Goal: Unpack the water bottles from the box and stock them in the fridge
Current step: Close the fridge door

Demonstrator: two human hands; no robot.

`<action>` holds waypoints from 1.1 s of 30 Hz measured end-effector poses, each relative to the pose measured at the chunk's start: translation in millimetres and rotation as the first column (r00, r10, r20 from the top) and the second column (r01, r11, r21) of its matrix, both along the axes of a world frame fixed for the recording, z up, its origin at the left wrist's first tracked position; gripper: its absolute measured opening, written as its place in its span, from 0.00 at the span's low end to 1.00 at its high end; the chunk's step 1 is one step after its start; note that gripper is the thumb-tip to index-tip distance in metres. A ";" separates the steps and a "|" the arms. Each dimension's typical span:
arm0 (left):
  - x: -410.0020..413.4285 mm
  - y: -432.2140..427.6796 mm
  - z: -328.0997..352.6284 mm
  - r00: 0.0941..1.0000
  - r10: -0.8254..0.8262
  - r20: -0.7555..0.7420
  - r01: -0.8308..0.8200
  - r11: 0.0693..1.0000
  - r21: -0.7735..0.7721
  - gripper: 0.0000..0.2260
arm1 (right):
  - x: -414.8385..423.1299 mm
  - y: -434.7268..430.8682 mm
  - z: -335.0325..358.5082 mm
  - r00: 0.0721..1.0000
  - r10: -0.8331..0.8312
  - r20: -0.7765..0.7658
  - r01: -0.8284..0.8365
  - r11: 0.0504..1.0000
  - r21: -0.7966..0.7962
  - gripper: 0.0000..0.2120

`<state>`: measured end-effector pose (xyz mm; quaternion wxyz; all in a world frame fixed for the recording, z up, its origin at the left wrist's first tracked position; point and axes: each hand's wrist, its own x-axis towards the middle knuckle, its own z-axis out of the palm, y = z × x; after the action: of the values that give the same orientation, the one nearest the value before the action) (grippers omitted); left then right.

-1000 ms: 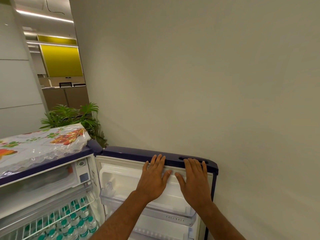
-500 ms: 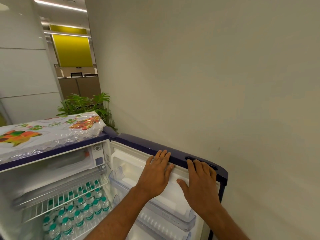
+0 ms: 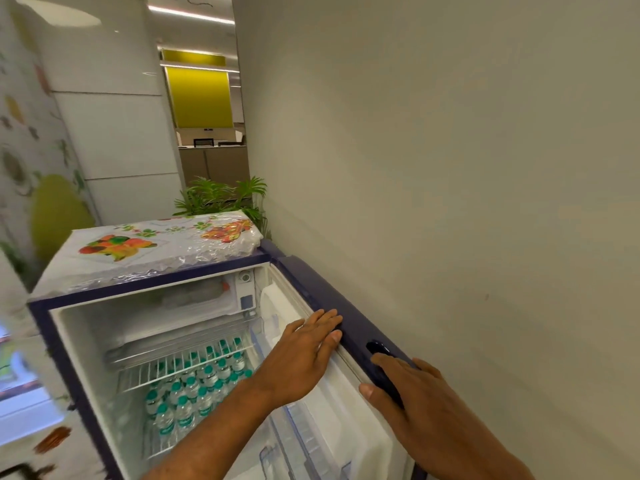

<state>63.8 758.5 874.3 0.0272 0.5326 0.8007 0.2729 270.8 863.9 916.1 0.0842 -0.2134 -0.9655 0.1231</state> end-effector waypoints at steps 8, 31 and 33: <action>-16.9 -69.1 10.8 0.996 0.039 0.075 -0.036 0.999 -0.037 0.26 | -23.0 -43.3 -2.1 0.964 0.266 0.022 -0.262 0.959 -0.109 0.52; -132.3 -252.2 42.7 0.895 0.294 0.336 -0.312 0.950 -0.001 0.23 | -218.2 -178.6 -76.6 0.545 0.656 -0.523 -0.618 0.735 0.278 0.19; -147.5 -267.2 45.0 0.867 0.374 0.330 -0.420 0.904 0.077 0.24 | -232.4 -192.8 -76.2 0.574 0.644 -0.506 -0.600 0.751 0.276 0.21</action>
<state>-83.7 491.3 919.3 0.0556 0.3077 0.8567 0.4102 38.4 671.1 839.9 0.3290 0.1895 -0.9099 0.1672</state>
